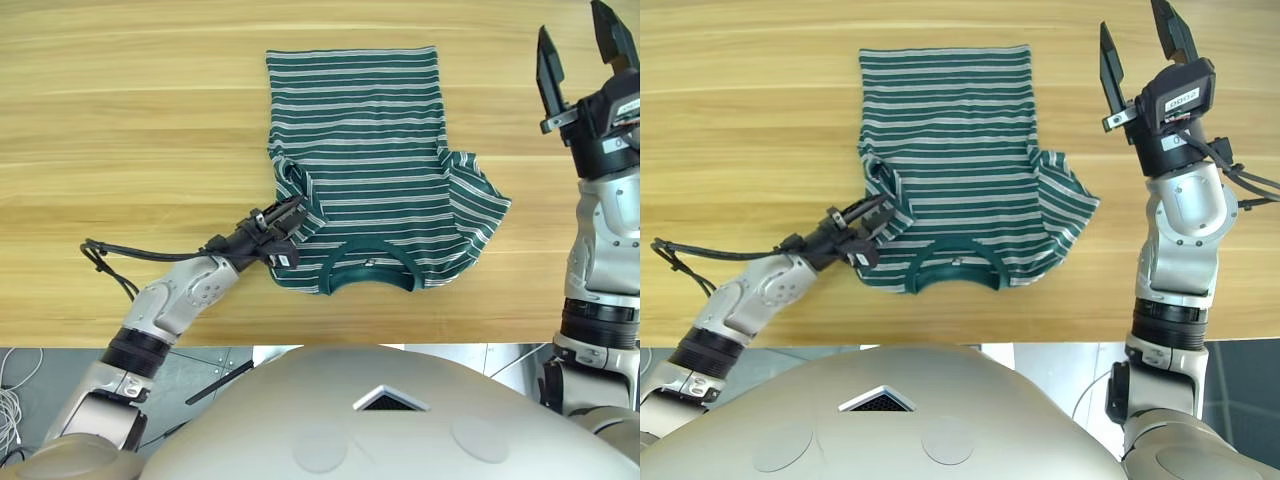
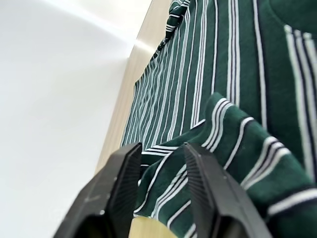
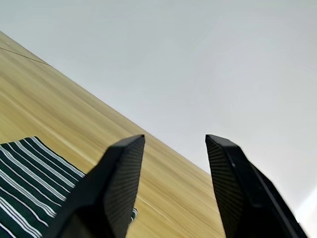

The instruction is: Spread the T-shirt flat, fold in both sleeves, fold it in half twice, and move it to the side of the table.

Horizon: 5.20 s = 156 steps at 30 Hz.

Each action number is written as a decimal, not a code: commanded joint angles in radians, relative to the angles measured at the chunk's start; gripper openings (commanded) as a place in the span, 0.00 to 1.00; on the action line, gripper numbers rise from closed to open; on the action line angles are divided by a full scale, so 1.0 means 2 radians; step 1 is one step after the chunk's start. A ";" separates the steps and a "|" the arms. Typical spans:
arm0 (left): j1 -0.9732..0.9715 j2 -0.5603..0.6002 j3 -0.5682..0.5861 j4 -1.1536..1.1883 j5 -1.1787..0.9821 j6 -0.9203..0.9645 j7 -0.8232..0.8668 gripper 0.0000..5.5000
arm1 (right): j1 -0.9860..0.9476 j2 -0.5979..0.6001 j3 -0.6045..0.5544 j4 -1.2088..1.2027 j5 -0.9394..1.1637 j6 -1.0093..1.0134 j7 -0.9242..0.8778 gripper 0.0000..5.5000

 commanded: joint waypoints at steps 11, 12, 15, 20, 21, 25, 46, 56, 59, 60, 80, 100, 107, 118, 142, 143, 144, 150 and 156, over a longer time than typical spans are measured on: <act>0.040 0.013 -0.005 0.023 0.018 0.024 0.002 0.51 | 0.092 -0.121 -0.054 0.009 -0.146 -0.082 0.021 0.41; 0.042 0.015 0.002 0.015 0.016 0.023 0.007 0.51 | 0.121 -0.141 -0.058 0.013 -0.173 -0.102 0.028 0.41; 0.050 0.018 0.032 -0.023 0.007 0.019 0.027 0.51 | 0.223 -0.188 -0.048 0.036 -0.245 -0.146 0.050 0.41; 0.053 0.016 0.103 -0.090 -0.031 0.006 0.052 0.51 | 0.307 -0.206 -0.002 0.058 -0.309 -0.156 0.069 0.41; 0.055 0.014 0.109 -0.099 -0.040 0.001 0.051 0.51 | 0.311 -0.206 0.005 0.055 -0.310 -0.156 0.071 0.41; 0.072 0.009 0.108 -0.123 -0.073 -0.018 0.032 0.51 | 0.298 -0.202 0.040 0.068 -0.325 -0.153 0.069 0.41; 0.090 -0.016 0.127 -0.115 -0.078 -0.033 0.021 0.51 | 0.161 -0.200 0.150 0.202 -0.383 -0.145 -0.068 0.26; 0.098 -0.025 0.139 -0.124 -0.086 -0.036 0.019 0.51 | 0.156 -0.209 0.164 0.213 -0.374 -0.152 -0.078 0.00; 0.099 -0.027 0.140 -0.124 -0.087 -0.037 0.018 0.51 | 0.157 -0.210 0.167 0.214 -0.372 -0.152 -0.081 0.00; 0.099 -0.028 0.141 -0.124 -0.087 -0.038 0.018 0.51 | 0.157 -0.210 0.166 0.213 -0.371 -0.153 -0.084 0.00; 0.102 -0.032 0.136 -0.116 -0.080 -0.046 0.016 0.51 | 0.163 -0.170 0.122 0.103 -0.250 -0.188 -0.071 0.00; 0.094 -0.046 0.115 -0.098 -0.066 -0.045 0.015 0.51 | 0.119 -0.144 0.192 0.090 -0.273 -0.187 -0.008 0.10; 0.097 -0.043 0.115 -0.097 -0.065 -0.044 0.013 0.51 | 0.129 -0.155 0.179 0.091 -0.273 -0.190 -0.003 0.34; 0.101 -0.028 0.131 -0.097 -0.064 -0.042 0.013 0.51 | 0.141 -0.169 0.165 0.140 -0.270 -0.176 0.003 0.50; 0.169 0.146 0.141 -0.004 -0.085 -0.086 -0.160 0.51 | 0.254 -0.211 0.060 0.258 -0.238 -0.279 -0.003 0.50; 0.169 0.146 0.129 -0.010 -0.088 -0.086 -0.170 0.51 | 0.265 -0.210 0.064 0.243 -0.244 -0.280 -0.004 0.50; 0.168 0.147 0.121 -0.013 -0.090 -0.086 -0.175 0.51 | 0.273 -0.212 0.067 0.227 -0.249 -0.278 -0.004 0.50; 0.128 0.158 0.075 -0.003 -0.098 -0.100 -0.208 0.51 | 0.316 -0.219 0.080 0.123 -0.251 -0.259 0.015 0.50; 0.076 0.153 0.040 0.022 -0.096 -0.111 -0.220 0.51 | 0.302 -0.219 0.099 0.100 -0.250 -0.243 0.026 0.50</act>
